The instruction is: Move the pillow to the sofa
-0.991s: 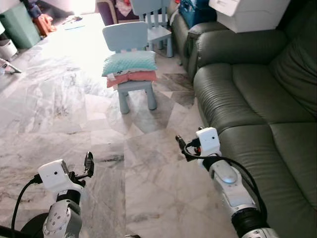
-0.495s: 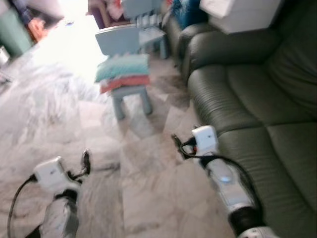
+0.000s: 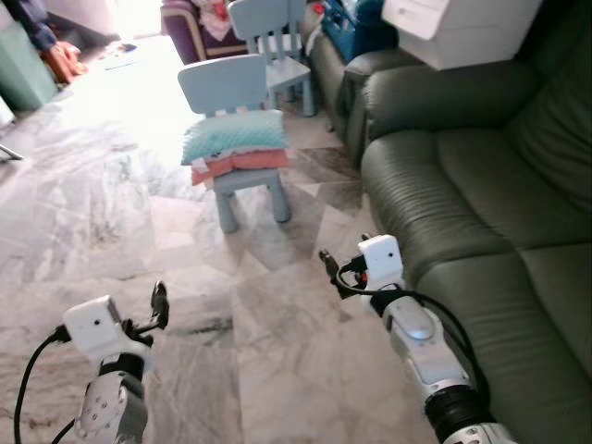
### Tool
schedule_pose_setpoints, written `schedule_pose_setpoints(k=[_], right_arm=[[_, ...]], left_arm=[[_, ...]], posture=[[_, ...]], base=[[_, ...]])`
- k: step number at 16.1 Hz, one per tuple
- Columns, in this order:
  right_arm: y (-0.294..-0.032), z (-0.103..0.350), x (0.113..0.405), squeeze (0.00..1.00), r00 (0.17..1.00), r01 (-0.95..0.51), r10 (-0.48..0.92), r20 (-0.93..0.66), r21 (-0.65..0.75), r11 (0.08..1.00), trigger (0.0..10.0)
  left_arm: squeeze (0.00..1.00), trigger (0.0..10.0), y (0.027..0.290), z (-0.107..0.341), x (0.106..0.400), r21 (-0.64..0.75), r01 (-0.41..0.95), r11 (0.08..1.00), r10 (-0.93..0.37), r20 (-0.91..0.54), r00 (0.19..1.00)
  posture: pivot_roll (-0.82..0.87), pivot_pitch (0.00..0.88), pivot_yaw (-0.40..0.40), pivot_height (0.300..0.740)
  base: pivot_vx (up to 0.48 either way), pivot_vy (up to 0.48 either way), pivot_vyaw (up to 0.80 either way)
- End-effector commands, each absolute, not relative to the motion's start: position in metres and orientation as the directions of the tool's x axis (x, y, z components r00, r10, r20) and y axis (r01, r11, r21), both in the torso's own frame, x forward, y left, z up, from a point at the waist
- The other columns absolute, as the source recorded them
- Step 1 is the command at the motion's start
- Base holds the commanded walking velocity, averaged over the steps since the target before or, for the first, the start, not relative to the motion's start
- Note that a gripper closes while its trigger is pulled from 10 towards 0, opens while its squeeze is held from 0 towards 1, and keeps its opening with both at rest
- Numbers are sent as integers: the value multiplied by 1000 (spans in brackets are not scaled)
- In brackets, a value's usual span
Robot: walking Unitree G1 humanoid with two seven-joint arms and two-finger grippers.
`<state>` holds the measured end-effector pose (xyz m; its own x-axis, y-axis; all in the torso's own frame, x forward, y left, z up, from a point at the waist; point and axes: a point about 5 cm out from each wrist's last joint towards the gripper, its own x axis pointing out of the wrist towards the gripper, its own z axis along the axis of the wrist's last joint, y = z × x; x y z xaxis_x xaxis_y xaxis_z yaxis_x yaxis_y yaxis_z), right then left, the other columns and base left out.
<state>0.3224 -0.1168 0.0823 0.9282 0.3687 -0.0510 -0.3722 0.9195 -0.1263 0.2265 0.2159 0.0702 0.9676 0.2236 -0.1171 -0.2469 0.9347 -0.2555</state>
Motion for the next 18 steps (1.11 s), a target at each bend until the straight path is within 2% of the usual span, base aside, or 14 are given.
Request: schedule_pose_setpoints(k=[1, 12, 18], right_arm=[[-121, 80, 321, 0, 930, -367, 362, -61, -128, 922, 10000], [-119, 81, 322, 0, 929, -371, 368, -50, -133, 919, 10000], [-118, 82, 322, 0, 926, -378, 376, -38, -147, 914, 10000]], left_arm=[[0, 10000, 215, 67, 224, -252, -255, 934, 227, -136, 964], [0, 10000, 216, 66, 226, -212, -241, 947, 217, -130, 968], [0, 10000, 216, 64, 227, -212, -246, 946, 220, -137, 966]], posture=[[-126, 102, 83, 740], [-123, 96, 86, 740], [-125, 90, 87, 740]], base=[[292, 270, 0], [381, 271, 0], [478, 0, 0]])
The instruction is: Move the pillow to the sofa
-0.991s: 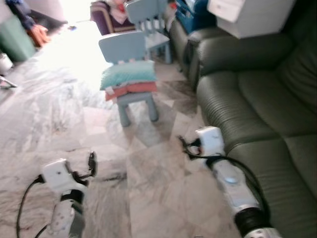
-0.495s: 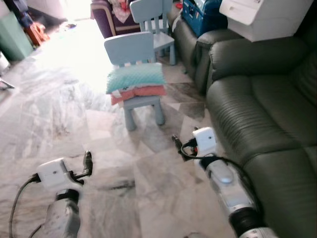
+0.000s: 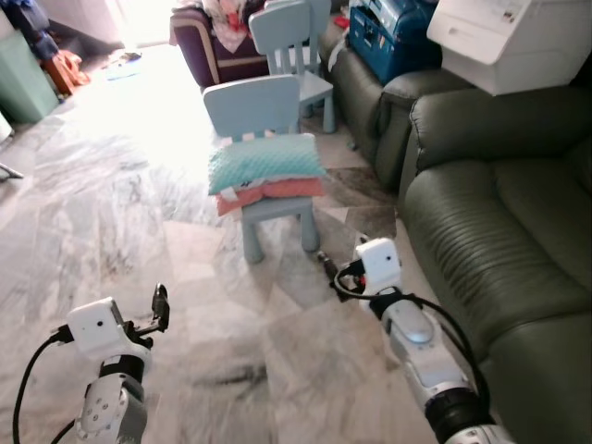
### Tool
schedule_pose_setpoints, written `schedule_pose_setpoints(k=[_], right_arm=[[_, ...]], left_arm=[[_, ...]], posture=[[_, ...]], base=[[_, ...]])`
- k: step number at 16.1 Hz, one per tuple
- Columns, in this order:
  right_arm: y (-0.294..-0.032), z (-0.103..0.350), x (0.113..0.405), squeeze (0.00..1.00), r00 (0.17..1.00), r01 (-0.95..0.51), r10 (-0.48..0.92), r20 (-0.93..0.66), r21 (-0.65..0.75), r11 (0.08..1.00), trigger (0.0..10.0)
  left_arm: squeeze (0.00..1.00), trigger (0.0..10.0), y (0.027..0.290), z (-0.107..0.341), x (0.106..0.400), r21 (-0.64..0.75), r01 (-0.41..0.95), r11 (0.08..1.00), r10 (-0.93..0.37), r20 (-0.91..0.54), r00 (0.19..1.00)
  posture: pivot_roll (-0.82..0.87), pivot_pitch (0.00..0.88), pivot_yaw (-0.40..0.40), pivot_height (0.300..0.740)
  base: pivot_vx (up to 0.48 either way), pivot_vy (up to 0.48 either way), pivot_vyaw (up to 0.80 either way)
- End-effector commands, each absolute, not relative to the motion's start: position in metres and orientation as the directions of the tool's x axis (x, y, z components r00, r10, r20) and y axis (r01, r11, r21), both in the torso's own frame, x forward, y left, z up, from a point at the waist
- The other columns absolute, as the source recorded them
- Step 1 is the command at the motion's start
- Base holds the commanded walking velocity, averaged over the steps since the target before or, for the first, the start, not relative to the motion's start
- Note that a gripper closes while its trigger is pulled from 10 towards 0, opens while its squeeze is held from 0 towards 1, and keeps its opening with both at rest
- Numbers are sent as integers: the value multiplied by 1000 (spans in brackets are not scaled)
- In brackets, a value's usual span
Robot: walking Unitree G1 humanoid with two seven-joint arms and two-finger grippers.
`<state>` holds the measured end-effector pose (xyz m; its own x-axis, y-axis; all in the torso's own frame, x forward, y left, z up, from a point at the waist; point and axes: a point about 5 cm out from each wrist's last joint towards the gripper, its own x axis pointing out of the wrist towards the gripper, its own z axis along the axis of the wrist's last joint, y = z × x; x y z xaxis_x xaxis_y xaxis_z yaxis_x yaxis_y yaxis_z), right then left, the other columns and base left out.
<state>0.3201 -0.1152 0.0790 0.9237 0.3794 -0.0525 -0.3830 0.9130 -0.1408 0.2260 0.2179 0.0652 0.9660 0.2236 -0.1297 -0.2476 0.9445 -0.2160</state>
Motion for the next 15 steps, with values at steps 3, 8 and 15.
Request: schedule_pose_setpoints(k=[3, 8, 15], right_arm=[[-116, 83, 322, 0, 924, -383, 382, -34, -150, 912, 10000], [-115, 84, 322, 0, 921, -389, 388, -33, -153, 909, 10000], [-113, 83, 322, 0, 919, -393, 393, -32, -154, 907, 10000]], left_arm=[[0, 10000, 215, 63, 227, -209, -245, 947, 219, -138, 966], [0, 10000, 215, 63, 227, -216, -252, 943, 226, -135, 965], [0, 10000, 216, 62, 228, -219, -255, 942, 230, -134, 964]], posture=[[-124, 83, 83, 740], [-123, 85, 79, 740], [-122, 85, 80, 740]], base=[[480, 0, 0], [480, 0, 0], [480, 0, 0]])
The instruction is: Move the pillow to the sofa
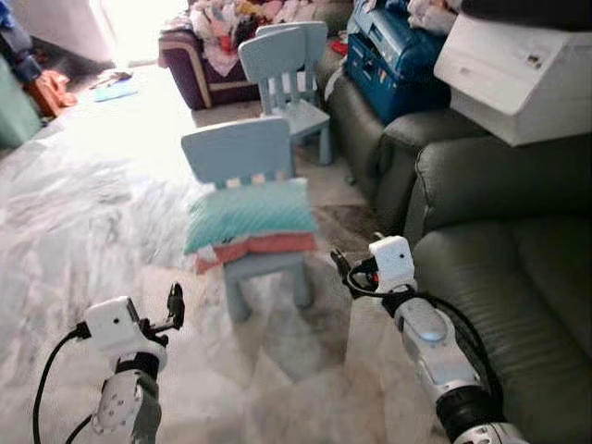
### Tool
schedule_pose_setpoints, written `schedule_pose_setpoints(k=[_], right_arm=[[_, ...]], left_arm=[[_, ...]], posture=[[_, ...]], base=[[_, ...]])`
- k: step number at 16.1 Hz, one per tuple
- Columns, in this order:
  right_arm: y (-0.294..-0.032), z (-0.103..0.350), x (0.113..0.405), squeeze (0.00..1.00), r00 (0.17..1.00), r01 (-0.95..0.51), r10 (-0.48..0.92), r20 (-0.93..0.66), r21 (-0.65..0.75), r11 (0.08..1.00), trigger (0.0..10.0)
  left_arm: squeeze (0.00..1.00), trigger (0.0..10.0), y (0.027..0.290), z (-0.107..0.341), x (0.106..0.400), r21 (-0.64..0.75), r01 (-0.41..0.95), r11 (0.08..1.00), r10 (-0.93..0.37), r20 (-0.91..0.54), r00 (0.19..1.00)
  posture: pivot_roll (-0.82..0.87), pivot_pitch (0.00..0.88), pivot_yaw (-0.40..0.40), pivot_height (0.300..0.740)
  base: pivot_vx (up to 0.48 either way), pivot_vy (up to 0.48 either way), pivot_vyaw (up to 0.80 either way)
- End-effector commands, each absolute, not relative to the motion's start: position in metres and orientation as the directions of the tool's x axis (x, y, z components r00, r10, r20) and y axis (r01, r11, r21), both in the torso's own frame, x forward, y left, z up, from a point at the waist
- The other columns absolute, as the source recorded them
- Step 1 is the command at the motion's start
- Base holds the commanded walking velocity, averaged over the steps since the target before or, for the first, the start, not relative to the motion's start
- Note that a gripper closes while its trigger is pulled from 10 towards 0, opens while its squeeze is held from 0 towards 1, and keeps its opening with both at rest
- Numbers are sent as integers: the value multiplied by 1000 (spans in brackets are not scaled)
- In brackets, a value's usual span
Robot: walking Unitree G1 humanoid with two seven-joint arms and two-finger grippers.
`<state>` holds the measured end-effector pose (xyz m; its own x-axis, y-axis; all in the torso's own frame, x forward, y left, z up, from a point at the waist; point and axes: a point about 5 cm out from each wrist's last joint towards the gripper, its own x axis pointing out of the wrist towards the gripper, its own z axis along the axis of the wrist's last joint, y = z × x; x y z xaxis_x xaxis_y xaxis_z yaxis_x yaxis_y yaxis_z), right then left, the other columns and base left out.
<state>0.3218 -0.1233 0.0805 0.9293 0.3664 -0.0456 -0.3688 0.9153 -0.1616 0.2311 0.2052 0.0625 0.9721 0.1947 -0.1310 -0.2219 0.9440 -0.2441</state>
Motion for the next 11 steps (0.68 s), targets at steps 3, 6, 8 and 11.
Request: schedule_pose_setpoints(k=[3, 6, 8, 11], right_arm=[[-113, 83, 322, 0, 918, -396, 396, -33, -154, 905, 10000], [-112, 82, 322, 0, 917, -397, 397, -35, -154, 905, 10000], [-112, 82, 321, 0, 917, -398, 397, -35, -154, 905, 10000], [-111, 82, 321, 0, 917, -398, 398, -35, -152, 905, 10000]], left_arm=[[0, 10000, 216, 62, 228, -220, -260, 940, 234, -136, 963], [0, 10000, 216, 62, 228, -226, -255, 940, 230, -134, 964], [0, 10000, 216, 62, 228, -226, -259, 939, 233, -135, 963], [0, 10000, 217, 61, 227, -220, -270, 937, 243, -142, 960]], posture=[[-122, 86, 78, 740], [-121, 88, 78, 740], [-120, 89, 79, 740], [-119, 89, 81, 740]], base=[[475, 0, 0], [469, 0, 0], [469, 0, 0], [462, 0, 0]])
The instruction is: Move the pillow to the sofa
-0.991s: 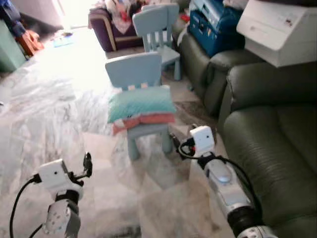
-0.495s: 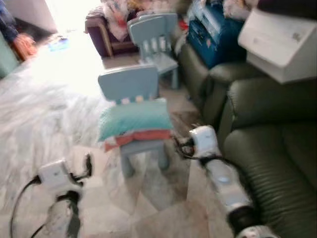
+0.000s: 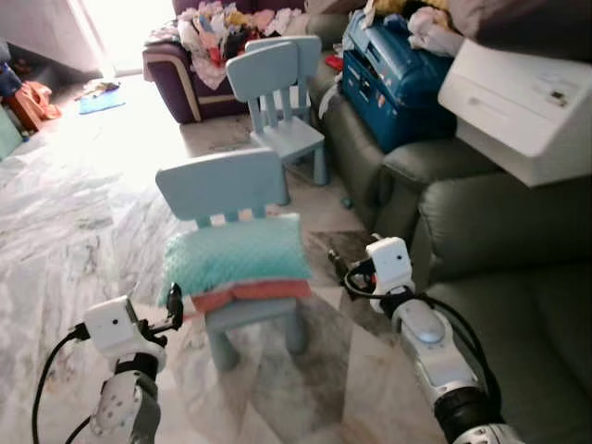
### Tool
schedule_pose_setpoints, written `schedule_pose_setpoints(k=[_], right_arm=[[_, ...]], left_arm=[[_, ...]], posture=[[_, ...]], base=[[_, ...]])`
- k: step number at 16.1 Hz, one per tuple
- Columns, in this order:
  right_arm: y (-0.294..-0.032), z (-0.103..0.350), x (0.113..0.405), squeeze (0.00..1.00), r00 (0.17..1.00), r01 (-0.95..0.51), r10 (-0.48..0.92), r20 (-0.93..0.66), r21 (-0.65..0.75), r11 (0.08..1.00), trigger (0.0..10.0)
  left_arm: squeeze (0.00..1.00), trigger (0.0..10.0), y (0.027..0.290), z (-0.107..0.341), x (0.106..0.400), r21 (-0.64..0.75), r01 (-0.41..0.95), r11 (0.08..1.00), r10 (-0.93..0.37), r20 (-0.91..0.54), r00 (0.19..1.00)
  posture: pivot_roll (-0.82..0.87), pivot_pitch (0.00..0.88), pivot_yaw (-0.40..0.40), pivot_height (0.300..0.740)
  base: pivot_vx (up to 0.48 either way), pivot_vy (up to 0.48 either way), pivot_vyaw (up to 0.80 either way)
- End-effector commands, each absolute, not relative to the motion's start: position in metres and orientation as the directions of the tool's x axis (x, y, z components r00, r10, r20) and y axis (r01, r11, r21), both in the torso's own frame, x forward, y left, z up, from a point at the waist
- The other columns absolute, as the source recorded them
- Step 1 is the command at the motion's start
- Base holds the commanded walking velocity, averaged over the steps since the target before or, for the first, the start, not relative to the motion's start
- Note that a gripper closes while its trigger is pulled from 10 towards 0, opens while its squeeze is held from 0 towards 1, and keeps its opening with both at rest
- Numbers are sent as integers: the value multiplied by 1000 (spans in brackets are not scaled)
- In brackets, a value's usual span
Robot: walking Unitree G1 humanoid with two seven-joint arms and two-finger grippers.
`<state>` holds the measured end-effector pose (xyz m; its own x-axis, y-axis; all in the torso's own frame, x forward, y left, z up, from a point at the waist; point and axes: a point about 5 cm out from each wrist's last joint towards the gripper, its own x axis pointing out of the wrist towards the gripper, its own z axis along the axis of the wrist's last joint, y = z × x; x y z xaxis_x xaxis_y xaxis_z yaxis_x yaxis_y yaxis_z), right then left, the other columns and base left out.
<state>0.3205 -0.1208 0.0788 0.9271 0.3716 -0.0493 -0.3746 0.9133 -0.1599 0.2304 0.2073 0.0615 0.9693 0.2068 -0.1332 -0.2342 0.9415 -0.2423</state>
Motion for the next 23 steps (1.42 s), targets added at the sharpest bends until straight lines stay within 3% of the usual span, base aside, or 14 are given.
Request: schedule_pose_setpoints(k=[1, 23], right_arm=[[-111, 81, 321, 0, 917, -399, 398, -36, -151, 904, 10000], [-111, 81, 321, 0, 916, -400, 400, -35, -146, 905, 10000]], left_arm=[[0, 10000, 219, 60, 227, -217, -289, 932, 261, -150, 954], [0, 10000, 219, 57, 229, -242, -326, 914, 287, -183, 940]], posture=[[-119, 90, 80, 740], [-122, 86, 79, 740]], base=[[0, 0, 0], [0, 0, 0]])
